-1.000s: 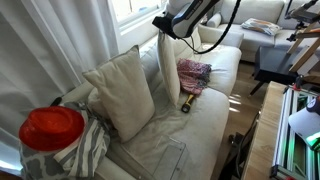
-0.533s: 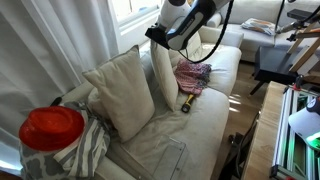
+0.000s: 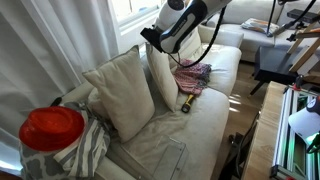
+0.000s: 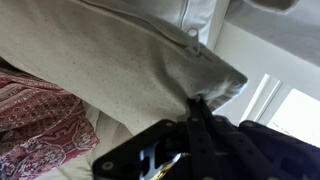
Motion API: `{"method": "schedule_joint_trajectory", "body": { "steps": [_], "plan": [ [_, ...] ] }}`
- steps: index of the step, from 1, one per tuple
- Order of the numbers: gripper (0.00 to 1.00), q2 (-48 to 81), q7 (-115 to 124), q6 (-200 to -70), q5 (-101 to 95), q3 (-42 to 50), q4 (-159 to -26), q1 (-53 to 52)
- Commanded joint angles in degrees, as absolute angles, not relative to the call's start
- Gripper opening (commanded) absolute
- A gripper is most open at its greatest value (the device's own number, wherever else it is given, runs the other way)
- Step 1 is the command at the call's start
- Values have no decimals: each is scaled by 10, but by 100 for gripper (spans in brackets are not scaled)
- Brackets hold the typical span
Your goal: Fold the maroon fleece, remove the pillow from below the fleece and put it in an upright position against the backrest of the sofa
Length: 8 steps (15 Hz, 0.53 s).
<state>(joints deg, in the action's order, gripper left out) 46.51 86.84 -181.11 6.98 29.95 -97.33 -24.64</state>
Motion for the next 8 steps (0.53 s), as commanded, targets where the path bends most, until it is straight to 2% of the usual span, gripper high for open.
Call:
{"method": "schedule_joint_trajectory", "body": {
  "steps": [1, 8],
  "plan": [
    [1, 492, 915, -1843, 102, 327, -946, -246],
    [1, 498, 998, -1849, 151, 384, -951, -270]
  ]
}}
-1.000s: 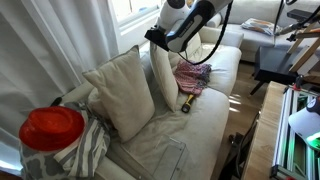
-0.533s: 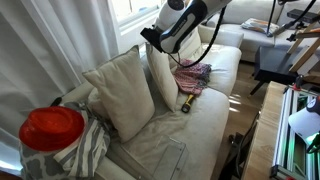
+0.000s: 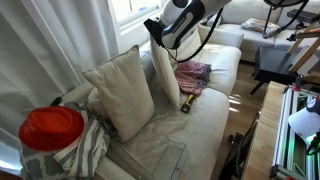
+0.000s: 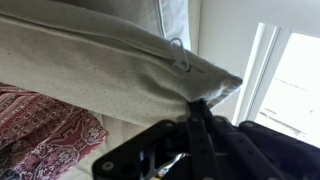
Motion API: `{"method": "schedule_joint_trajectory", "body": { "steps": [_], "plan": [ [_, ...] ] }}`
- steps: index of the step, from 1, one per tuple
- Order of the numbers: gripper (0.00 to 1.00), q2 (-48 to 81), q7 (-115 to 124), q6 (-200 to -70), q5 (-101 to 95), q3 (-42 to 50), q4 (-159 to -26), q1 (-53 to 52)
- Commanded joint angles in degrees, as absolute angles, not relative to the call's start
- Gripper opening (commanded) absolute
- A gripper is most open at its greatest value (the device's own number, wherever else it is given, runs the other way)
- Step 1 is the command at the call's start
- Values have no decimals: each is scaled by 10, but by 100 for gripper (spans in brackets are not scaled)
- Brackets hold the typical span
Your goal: Fold the maroon fleece, remove the pillow from below the fleece and put it in an upright position against the backrest of the sofa
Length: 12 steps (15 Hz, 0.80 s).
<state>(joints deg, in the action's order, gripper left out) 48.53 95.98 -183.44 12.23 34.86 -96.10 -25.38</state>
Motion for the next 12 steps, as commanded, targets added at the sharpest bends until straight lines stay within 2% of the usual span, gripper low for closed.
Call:
{"method": "schedule_joint_trajectory", "body": {
  "steps": [1, 4, 5, 6, 12],
  "plan": [
    [1, 503, 1004, -1849, 153, 390, -949, -273],
    [1, 514, 1018, -1842, 154, 382, -944, -265],
    [28, 514, 1019, -1839, 151, 374, -943, -260],
    [29, 516, 1020, -1841, 149, 369, -941, -257],
    [73, 509, 1016, -1840, 141, 382, -940, -261]
  ]
}}
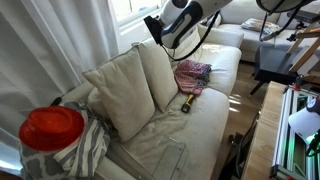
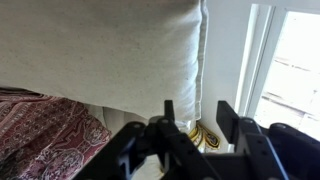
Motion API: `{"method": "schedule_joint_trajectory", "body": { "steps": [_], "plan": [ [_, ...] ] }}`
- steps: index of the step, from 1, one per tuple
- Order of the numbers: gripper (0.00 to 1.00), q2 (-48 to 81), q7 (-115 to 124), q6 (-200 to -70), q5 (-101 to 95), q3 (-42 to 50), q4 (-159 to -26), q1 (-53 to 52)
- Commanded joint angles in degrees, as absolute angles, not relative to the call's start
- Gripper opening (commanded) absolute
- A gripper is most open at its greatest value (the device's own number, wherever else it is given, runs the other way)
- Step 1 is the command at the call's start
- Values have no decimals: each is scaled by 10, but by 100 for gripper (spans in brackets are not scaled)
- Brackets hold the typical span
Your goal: Fold the maroon fleece, remove the pillow from below the fleece and put it in an upright position against the backrest of the sofa
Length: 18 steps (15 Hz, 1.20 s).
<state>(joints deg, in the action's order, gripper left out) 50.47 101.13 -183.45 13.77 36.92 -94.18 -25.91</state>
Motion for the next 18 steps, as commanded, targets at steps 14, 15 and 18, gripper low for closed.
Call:
{"method": "schedule_joint_trajectory", "body": {
  "steps": [14, 15, 18],
  "plan": [
    [100, 219, 624, -1845, -103, 313, -1224, -175],
    [100, 198, 601, -1841, -121, 319, -1246, -178],
    [100, 134, 532, -1825, -176, 330, -1299, -183]
  ]
}}
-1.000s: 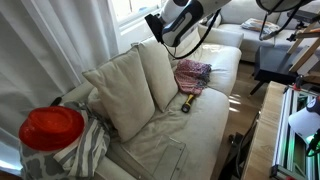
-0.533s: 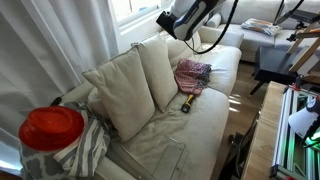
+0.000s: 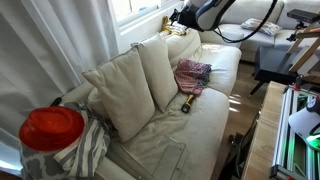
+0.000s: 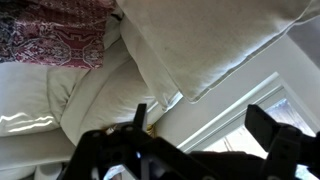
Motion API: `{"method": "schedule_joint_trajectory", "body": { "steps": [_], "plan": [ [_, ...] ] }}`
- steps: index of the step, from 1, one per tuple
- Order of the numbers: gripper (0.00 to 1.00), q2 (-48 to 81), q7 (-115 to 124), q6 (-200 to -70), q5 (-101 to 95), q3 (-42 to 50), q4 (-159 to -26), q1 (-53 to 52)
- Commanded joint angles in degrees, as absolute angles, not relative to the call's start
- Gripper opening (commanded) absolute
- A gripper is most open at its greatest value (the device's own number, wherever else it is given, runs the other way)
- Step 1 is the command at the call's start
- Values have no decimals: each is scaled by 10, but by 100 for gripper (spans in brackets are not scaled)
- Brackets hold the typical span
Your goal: Fold the maroon fleece, remove the pillow from below the fleece and put it in an upright position against the backrest of the sofa
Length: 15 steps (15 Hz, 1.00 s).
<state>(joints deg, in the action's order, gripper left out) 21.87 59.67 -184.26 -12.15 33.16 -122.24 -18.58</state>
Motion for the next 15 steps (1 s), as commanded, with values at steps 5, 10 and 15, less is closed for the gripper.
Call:
{"method": "schedule_joint_trajectory", "body": {
  "steps": [5, 10, 15],
  "plan": [
    [100, 54, 425, -1793, -261, 339, -1357, -184],
    [100, -5, 297, -1742, -302, 328, -1390, -180],
    [100, -58, 115, -1655, -270, 325, -1412, -191]
  ]
}}
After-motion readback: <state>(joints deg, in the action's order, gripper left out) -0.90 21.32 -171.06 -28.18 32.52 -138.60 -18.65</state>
